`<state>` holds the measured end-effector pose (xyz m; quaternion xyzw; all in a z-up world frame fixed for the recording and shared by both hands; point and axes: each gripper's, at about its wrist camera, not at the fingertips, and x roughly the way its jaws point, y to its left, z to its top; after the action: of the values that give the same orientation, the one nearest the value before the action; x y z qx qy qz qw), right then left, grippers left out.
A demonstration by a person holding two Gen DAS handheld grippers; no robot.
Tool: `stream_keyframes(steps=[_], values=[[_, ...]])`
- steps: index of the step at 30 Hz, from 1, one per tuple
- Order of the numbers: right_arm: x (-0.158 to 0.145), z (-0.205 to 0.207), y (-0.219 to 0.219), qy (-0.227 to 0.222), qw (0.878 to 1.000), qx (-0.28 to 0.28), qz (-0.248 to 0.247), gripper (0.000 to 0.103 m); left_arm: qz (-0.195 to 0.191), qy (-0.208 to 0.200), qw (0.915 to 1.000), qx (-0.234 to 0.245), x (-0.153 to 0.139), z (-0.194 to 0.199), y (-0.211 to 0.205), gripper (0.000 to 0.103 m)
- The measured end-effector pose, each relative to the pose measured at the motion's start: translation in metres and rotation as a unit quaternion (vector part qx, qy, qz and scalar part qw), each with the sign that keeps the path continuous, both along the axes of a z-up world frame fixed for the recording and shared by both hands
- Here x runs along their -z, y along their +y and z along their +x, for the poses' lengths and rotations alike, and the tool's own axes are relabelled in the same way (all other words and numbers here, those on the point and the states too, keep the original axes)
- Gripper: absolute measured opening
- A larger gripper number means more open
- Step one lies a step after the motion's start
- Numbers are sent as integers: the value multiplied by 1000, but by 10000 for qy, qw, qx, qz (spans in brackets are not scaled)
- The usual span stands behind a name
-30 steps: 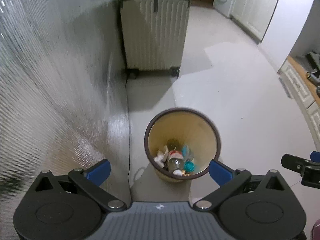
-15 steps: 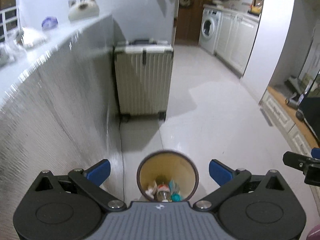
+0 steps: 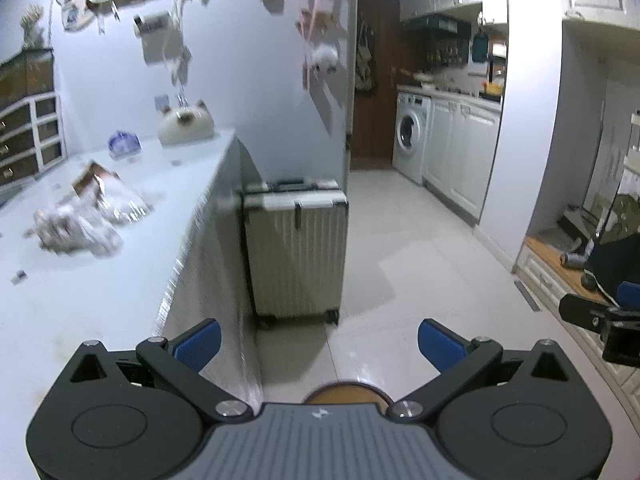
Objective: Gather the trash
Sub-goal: 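Move both open tools back over the table toward the remaining trash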
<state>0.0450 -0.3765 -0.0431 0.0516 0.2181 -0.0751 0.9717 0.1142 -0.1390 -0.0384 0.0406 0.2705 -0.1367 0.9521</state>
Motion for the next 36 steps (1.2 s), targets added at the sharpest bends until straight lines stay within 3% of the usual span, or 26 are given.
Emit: stream_keyframes(steps=[4,16,30,36], values=[[-18,1,17,-204,9997,-158,-20,103,193,-345,9992,-63,-24,-9,12,103],[-47,38,84,-547,9961,-686,48,103,114,-838,9956,-414,-69,-8,81,103],[-53,107,174,-535,9902,-1285,96,103,215,-1087,9874,-1128,-101,43,196,103],[-47,137,201,-418,9881,-1460,230,103,252,-1065,9836,-1432,-98,84,237,103]])
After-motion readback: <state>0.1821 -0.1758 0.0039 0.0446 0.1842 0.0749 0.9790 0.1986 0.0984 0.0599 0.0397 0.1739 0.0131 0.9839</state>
